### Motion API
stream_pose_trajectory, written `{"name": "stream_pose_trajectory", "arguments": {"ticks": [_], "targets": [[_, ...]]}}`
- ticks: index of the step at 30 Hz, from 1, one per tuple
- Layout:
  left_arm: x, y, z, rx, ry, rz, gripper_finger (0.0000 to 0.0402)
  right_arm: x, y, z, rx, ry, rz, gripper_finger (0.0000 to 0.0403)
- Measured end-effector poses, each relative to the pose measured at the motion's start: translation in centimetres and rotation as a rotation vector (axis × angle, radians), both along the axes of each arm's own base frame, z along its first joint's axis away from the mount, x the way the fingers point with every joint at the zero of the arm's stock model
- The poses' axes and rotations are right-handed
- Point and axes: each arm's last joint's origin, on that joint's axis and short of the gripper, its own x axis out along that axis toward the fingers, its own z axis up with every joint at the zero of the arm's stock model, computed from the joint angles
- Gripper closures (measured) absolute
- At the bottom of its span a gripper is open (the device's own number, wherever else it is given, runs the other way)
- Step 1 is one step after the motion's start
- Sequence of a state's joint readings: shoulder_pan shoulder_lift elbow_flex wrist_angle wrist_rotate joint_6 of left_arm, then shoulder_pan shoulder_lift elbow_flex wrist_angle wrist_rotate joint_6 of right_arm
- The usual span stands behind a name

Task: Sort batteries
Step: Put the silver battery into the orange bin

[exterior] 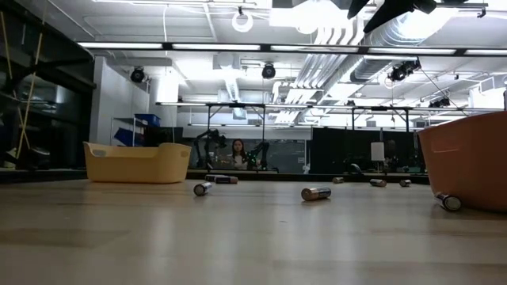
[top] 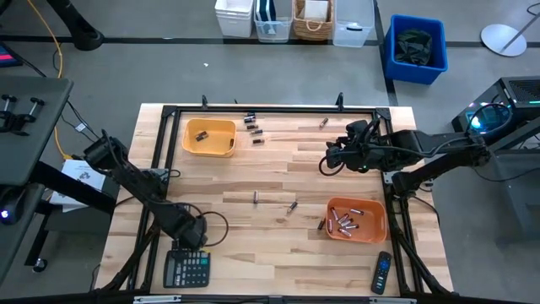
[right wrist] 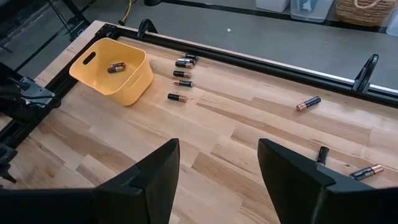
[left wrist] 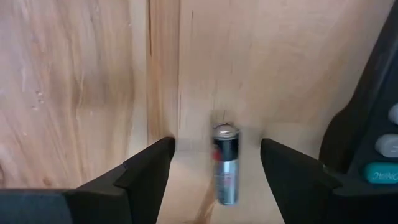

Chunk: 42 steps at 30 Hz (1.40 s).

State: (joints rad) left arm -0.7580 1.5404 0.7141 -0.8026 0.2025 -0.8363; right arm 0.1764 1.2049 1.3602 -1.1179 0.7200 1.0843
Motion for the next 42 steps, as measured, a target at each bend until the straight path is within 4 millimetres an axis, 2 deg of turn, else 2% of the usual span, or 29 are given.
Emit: {"name": "stream_pose_trajectory", "arguments": {"ticks": [5, 8, 11, 14, 15, 21, 25, 29, 32, 35, 38, 42], "targets": [[-0.3, 0.1, -0.3, 0.023, -0.004, 0.009, 0.0165, 0.0, 0.0, 0.0, 0.003, 0.001, 0.002, 0.019], [-0.3, 0.1, -0.3, 0.05, -0.004, 0.06, 0.0196, 0.0, 0.0, 0.0, 0.001, 0.003, 0.004, 0.019], [-0.6, 0.1, -0.3, 0.091, -0.015, 0.095, 0.0262, 0.0, 0.0, 0.0, -0.002, 0.007, 0.007, 0.019], [-0.8, 0.1, -0.3, 0.122, -0.018, 0.114, 0.0357, 0.0, 0.0, 0.0, -0.002, 0.008, 0.007, 0.019], [-0.8, 0.1, -0.3, 0.122, -0.017, 0.122, 0.0371, 0.0, 0.0, 0.0, -0.002, 0.008, 0.007, 0.019], [-0.6, 0.4, 0.5, 0.098, -0.027, 0.166, 0.0372, 0.0, 0.0, 0.0, -0.002, 0.008, 0.007, 0.019], [0.2, 0.9, 2.5, 0.061, -0.131, 0.2, 0.0372, 0.0, 0.0, 0.0, -0.001, 0.009, 0.007, 0.019], [1.0, 2.3, 4.5, 0.06, -0.256, 0.265, 0.0372, 0.0, 0.0, 0.0, 0.002, 0.005, 0.005, 0.019], [2.0, 3.6, 6.0, 0.046, -0.371, 0.299, 0.0372, 0.0, 0.0, 0.0, 0.011, -0.004, -0.004, 0.019], [3.9, 5.1, 7.0, 0.049, -0.518, 0.287, 0.0372, 0.0, 0.0, 0.0, 0.013, -0.009, -0.006, 0.019], [6.8, 6.8, 7.7, 0.03, -0.672, 0.281, 0.0372, 0.1, 0.0, 0.0, 0.014, -0.017, -0.006, 0.019], [11.5, 9.1, 8.1, 0.019, -0.873, 0.28, 0.0372, 0.2, 0.0, 0.1, 0.014, -0.027, -0.003, 0.019]]}}
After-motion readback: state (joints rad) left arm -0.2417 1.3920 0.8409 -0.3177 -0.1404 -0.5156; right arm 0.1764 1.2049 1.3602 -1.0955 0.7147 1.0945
